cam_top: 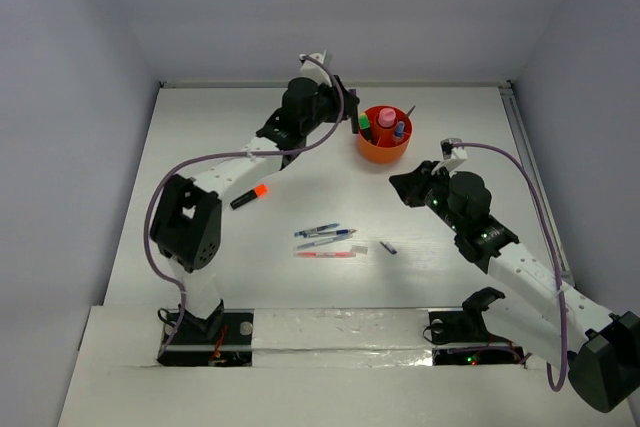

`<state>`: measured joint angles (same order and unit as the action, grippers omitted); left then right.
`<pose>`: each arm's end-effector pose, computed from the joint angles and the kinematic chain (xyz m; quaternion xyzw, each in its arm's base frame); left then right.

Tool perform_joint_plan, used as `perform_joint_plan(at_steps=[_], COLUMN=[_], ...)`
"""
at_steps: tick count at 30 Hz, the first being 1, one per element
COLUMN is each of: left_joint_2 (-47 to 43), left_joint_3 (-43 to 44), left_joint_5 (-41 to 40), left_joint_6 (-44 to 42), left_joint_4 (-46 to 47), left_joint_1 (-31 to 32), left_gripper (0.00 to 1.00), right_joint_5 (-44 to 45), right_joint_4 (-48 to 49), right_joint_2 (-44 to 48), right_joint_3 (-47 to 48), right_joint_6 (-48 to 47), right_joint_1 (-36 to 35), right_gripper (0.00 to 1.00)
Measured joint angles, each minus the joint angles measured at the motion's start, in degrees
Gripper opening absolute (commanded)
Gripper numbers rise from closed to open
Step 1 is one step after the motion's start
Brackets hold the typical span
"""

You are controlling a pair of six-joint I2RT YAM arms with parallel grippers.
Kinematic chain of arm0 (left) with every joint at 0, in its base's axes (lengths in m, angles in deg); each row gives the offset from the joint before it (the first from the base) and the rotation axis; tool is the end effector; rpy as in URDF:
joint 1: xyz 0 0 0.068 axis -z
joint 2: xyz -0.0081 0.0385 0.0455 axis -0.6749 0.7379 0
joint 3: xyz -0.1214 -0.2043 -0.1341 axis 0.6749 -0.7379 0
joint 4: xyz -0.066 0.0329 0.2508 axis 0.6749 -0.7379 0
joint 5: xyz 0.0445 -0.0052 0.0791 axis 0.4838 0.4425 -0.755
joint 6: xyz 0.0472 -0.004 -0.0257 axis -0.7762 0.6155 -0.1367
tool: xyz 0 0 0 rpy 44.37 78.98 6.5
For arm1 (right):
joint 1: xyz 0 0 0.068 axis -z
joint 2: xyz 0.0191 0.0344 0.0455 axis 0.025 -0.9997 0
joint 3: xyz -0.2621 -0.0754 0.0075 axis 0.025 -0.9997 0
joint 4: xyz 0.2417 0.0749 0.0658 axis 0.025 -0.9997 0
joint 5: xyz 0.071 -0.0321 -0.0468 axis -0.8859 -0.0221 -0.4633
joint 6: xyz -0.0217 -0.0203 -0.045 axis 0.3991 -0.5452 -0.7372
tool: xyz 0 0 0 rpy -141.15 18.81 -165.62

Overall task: Sort the stationery into containers
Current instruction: Place the pen in the storage box.

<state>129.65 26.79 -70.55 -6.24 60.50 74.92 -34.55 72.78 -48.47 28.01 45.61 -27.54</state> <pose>0.3532 -0.2302 0.3416 0.0833 0.7107 -0.3826 0.5845 0.1831 0.1020 0.2734 0.0077 0.7665 0.3250 0.5539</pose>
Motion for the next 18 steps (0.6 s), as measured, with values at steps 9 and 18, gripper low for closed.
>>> perform_joint_plan(at_steps=[9,18], left_joint_2=[15.61,19.47], left_joint_3=[15.43,16.74], left_joint_5=[-17.46,-32.2], left_joint_6=[-0.22,-1.9], left_joint_4=[2.78,3.69], left_joint_1=[7.93,9.55], left_gripper=[0.0,0.0], right_joint_5=[2.36,2.84], right_joint_4=[0.0,0.04], right_joint_2=[0.28,0.61], right_joint_3=[-0.11,-0.11], right_joint_6=[0.0,0.02], right_joint_1=[0.0,0.0], right_gripper=[0.14,0.14])
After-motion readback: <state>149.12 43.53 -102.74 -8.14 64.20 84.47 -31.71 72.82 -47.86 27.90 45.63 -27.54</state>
